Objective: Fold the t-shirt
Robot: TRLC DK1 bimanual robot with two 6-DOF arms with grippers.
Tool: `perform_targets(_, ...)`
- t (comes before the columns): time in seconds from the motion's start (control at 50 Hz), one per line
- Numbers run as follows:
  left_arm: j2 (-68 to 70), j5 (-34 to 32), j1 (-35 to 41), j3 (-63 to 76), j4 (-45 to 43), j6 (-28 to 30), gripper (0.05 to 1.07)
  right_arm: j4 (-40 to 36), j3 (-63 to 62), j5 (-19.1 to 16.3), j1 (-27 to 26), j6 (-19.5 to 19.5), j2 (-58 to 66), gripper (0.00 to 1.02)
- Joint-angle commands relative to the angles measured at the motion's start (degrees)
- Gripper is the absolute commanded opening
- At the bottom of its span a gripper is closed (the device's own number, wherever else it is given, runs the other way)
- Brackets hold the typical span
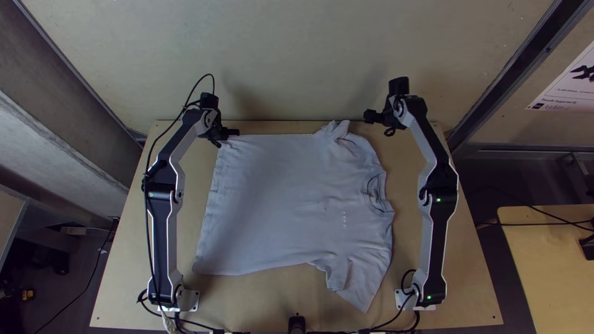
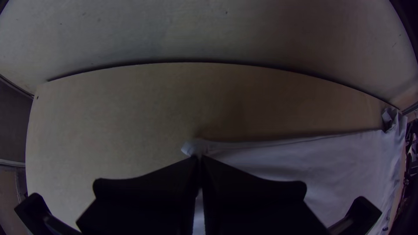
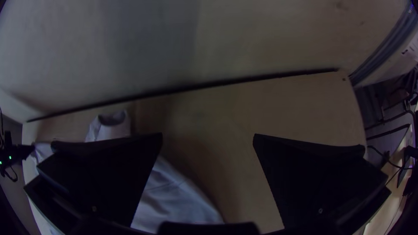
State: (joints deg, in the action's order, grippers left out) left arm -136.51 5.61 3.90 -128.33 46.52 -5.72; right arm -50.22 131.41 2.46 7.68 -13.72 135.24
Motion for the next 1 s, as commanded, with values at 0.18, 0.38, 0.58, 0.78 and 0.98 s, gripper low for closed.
perform_targets(0.18, 4.0, 0.2, -1.2, -0.3, 2.8, 0.9, 0.08, -0.8, 1.5, -1.2, 3.7, 1.4, 4.0, 0.92)
perform_targets(0.38, 4.7, 0.2, -2.0, -0.1, 3.6, 1.1, 0.08, -0.8, 2.1, -1.2, 5.0, 1.4, 5.9, 0.89)
perform_targets(0.58, 5.2, 0.1, -1.9, -0.1, 3.8, 1.4, 0.08, 0.0, 3.6, -1.2, 5.9, 1.4, 8.1, 0.86)
perform_targets(0.78, 5.6, -0.2, -1.9, -0.2, 3.6, 2.0, 0.08, -0.1, 3.7, -1.1, 7.0, 1.4, 9.9, 0.86)
perform_targets(0.98, 5.7, -0.1, -2.1, -0.1, 4.0, 2.1, 0.08, 1.9, 3.8, -1.2, 7.3, 1.3, 10.5, 0.56)
